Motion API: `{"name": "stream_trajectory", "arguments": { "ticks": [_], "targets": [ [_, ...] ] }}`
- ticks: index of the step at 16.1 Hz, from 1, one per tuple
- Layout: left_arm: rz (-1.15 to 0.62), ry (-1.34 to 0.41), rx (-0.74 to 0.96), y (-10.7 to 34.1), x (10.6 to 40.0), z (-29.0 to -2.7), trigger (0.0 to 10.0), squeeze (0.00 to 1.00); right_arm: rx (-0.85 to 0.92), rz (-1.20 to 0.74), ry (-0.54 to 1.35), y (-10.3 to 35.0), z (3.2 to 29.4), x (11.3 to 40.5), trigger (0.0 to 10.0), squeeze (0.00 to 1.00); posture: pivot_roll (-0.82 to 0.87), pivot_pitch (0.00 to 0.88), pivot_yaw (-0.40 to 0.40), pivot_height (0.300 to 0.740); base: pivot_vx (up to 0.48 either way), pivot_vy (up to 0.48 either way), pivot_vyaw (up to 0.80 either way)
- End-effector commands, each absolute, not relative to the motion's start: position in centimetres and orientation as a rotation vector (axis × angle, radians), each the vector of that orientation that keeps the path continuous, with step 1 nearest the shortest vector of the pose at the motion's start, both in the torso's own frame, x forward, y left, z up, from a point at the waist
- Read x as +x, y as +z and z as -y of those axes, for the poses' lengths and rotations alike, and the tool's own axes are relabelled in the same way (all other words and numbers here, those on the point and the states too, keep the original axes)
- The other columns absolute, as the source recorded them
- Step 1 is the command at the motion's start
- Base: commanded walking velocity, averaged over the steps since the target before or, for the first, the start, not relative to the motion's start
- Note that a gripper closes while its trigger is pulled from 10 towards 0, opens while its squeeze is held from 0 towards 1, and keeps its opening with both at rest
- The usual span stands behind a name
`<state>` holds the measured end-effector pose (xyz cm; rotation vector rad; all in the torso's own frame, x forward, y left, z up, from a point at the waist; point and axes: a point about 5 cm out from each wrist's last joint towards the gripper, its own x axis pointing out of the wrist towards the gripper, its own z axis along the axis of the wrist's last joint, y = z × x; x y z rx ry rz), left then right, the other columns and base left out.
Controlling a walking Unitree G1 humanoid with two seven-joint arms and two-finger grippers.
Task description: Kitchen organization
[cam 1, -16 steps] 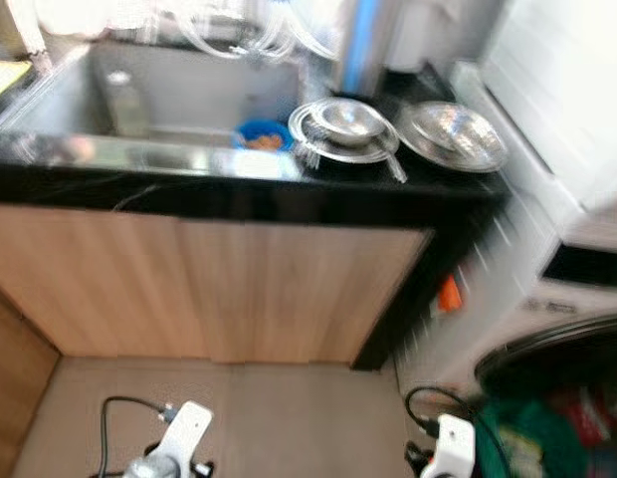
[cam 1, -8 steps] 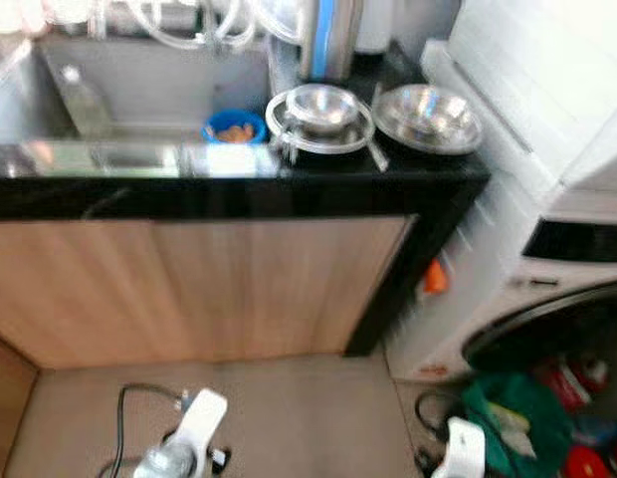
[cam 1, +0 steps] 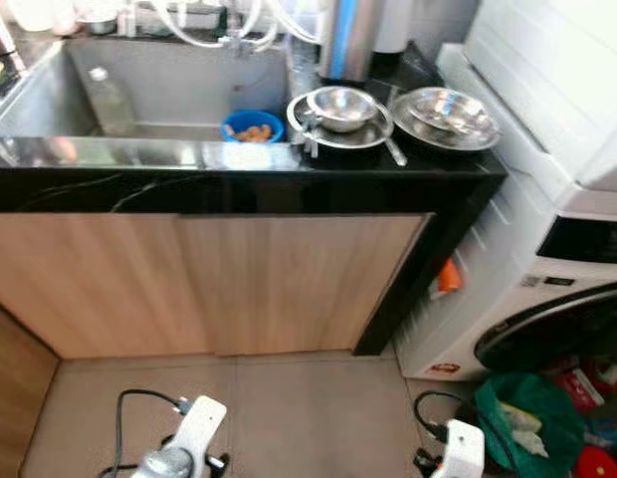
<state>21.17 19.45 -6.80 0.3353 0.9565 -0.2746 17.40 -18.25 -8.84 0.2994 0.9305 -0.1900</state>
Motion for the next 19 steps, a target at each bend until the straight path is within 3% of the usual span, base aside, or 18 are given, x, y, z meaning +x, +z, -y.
{"name": "stream_trajectory", "arguments": {
  "ticks": [1, 3, 8, 11, 19],
  "targets": [
    [-0.962, -0.299, 0.340, -6.93, 21.06, -18.98, 10.0, 0.00, 0.292, -0.955, -0.207, -9.13, 18.79, 16.65, 10.0, 0.00, 0.23, 0.125, -0.093, 0.736, 0.000, 0.240, -0.80],
    [-0.961, -0.301, 0.342, -6.92, 21.07, -18.98, 10.0, 0.00, 0.289, -0.953, -0.207, -9.11, 18.80, 16.68, 10.0, 0.00, 0.23, 0.123, -0.092, 0.736, 0.000, 0.240, -0.73],
    [-0.960, -0.314, 0.360, -6.85, 21.17, -19.04, 10.0, 0.00, 0.304, -0.938, -0.213, -9.05, 18.68, 16.82, 10.0, 0.00, 0.23, 0.125, -0.088, 0.736, 0.000, 0.228, 0.00],
    [-0.958, -0.313, 0.361, -6.83, 21.20, -19.08, 10.0, 0.00, 0.302, -0.945, -0.210, -9.07, 18.62, 16.80, 10.0, 0.00, 0.23, 0.129, -0.088, 0.736, 0.000, 0.295, -0.75],
    [-0.958, -0.314, 0.361, -6.83, 21.18, -19.09, 10.0, 0.00, 0.298, -0.939, -0.211, -9.05, 18.64, 16.81, 10.0, 0.00, 0.23, 0.126, -0.087, 0.736, 0.000, 0.298, 0.00]
  ]
}}
